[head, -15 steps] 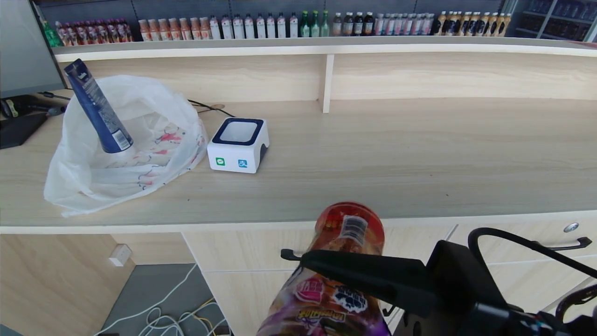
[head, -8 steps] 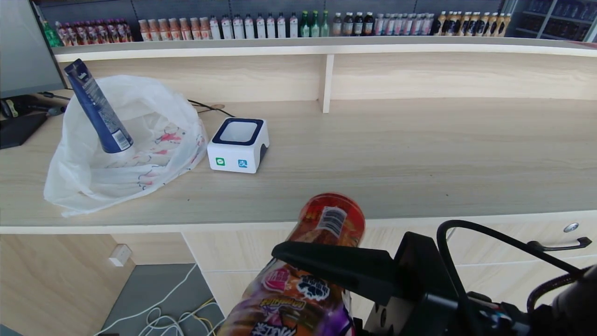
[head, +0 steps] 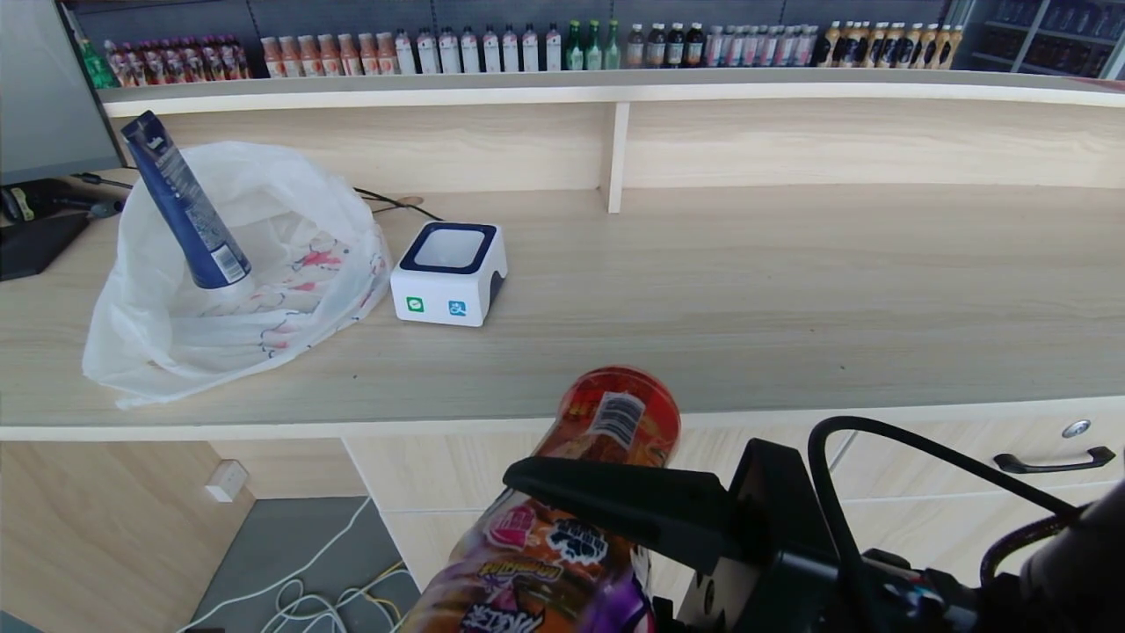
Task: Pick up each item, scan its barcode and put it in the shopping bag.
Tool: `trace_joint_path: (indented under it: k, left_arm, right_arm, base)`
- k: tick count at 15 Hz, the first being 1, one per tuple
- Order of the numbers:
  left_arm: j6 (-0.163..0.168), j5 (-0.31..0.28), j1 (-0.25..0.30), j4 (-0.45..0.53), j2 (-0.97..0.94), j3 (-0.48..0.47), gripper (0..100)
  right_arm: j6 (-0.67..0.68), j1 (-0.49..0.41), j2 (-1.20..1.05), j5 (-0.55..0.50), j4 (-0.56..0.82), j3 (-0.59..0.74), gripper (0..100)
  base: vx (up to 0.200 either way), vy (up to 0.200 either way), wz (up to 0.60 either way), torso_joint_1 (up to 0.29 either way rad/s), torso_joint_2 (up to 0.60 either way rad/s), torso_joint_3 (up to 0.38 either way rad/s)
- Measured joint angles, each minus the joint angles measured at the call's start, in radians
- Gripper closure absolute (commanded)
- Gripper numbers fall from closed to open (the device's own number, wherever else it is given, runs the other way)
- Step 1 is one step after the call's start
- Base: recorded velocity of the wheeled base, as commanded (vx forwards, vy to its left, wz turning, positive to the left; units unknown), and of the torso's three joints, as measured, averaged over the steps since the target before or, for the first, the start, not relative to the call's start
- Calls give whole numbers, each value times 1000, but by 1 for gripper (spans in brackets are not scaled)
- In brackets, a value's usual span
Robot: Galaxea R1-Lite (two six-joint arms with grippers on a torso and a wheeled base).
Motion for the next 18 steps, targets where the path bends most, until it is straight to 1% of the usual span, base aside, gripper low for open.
trace_joint_path:
  k: [8, 11, 14, 15, 17, 18]
  left_arm:
    - [0, 0, 0, 0, 0, 0, 100]
    - [0, 0, 0, 0, 0, 0, 100]
    - [0, 0, 0, 0, 0, 0, 100]
    - [0, 0, 0, 0, 0, 0, 100]
    - [0, 0, 0, 0, 0, 0, 100]
    - [0, 0, 0, 0, 0, 0, 100]
  right_arm:
    - [10, 0, 1, -1, -9, 7, 100]
    - [58, 0, 11, -1, -80, 24, 100]
    - [119, 0, 36, -23, -239, 67, 100]
    - [141, 0, 47, -36, -269, 83, 100]
    - [172, 2, 65, -38, -275, 90, 100]
    - [214, 10, 76, -40, -280, 90, 100]
  base:
    - [0, 0, 0, 0, 0, 0]
    - [0, 0, 0, 0, 0, 0]
    - [0, 0, 0, 0, 0, 0]
    - [0, 0, 0, 0, 0, 0]
    - [0, 0, 0, 0, 0, 0]
    - [0, 0, 0, 0, 0, 0]
